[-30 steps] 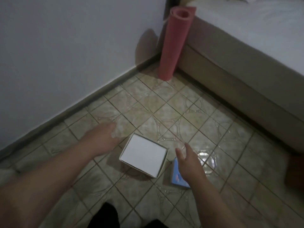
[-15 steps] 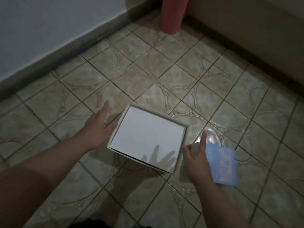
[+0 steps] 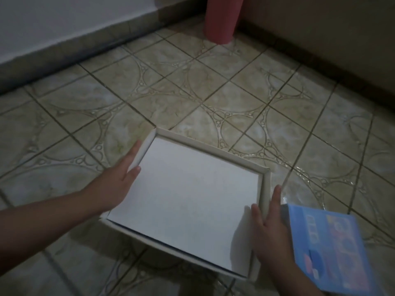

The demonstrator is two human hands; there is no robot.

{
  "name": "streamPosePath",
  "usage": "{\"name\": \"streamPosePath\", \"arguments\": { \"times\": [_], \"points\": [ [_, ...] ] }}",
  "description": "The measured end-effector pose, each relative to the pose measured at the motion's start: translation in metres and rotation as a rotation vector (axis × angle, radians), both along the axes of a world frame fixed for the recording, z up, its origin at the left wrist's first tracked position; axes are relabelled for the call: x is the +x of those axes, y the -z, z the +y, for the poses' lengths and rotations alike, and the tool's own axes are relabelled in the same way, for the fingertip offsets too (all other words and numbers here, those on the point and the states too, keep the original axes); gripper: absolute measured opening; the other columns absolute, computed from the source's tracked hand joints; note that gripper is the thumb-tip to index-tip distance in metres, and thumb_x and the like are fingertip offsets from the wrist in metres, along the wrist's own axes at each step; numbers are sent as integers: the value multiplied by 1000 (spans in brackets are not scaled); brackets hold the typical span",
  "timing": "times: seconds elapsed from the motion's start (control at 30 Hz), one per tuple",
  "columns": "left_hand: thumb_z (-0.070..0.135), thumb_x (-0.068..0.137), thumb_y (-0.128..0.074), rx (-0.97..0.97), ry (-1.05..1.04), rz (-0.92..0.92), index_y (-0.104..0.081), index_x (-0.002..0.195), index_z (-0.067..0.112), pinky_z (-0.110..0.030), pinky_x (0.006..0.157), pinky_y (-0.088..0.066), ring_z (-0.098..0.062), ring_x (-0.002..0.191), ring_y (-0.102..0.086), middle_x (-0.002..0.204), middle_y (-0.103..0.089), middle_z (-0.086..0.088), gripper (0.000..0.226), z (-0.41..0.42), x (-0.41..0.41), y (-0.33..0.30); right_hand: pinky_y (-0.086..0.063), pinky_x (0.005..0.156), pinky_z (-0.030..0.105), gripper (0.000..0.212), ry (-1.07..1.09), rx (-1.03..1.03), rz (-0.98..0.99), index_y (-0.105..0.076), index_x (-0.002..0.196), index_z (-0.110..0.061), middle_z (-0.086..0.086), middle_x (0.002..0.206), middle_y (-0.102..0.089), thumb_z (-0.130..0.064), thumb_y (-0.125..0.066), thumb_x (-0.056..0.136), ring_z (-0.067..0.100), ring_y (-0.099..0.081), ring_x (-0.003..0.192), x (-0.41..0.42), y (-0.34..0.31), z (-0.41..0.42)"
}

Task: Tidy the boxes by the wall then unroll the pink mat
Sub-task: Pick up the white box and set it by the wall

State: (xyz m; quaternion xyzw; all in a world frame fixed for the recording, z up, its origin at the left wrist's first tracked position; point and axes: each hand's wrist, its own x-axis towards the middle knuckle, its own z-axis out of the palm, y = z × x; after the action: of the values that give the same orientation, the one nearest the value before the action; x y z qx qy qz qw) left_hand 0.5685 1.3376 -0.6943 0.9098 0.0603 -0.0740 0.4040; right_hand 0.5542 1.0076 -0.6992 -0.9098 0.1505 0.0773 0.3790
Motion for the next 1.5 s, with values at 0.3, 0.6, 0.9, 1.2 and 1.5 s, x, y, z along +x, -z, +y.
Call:
{"name": "streamPosePath", "arguments": {
  "times": [0.3,0.6,0.9,1.2,1.5],
  "points": [
    [18,100,-30,29,-36,-24,1,140,48,-17,107,-13,-2,133,-21,152,-24,7,58,2,3,5,-37,53,28,61,-16,46,31,-10,146,-49,-2,71,-56,-22,-38,99,12,-52,57,6,-2,0],
    [14,100,-29,131,-251,-38,2,147,32,-23,98,-30,-31,129,-45,146,-39,-16,59,44,-25,-38,-32,74,29,59,-239,99,-1,-8,150,-40,19,135,-51,-19,-33,101,21,-51,85,42,-33,50],
    [16,100,-28,314,-653,-157,-2,149,33,-21,97,-27,-33,134,-38,151,-31,-17,58,187,-108,-186,-32,70,28,64,-652,175,-250,-3,148,-45,18,132,-52,-18,-32,99,11,-41,77,84,-154,239],
    [19,101,-26,351,-1015,-167,-1,149,35,-30,93,-39,-30,108,-55,127,-52,-16,56,335,-234,-202,-29,85,29,64,-1033,241,-236,-2,148,-43,19,145,-41,-16,-31,99,35,-46,125,51,-180,473],
    [9,99,-31,354,-1229,-12,-13,150,21,-24,70,-39,-25,58,-44,91,-55,-34,55,410,-277,-127,-32,91,31,64,-1236,156,-97,2,149,-42,21,145,-38,-18,-31,98,37,-43,128,31,-104,611]
  ]
}}
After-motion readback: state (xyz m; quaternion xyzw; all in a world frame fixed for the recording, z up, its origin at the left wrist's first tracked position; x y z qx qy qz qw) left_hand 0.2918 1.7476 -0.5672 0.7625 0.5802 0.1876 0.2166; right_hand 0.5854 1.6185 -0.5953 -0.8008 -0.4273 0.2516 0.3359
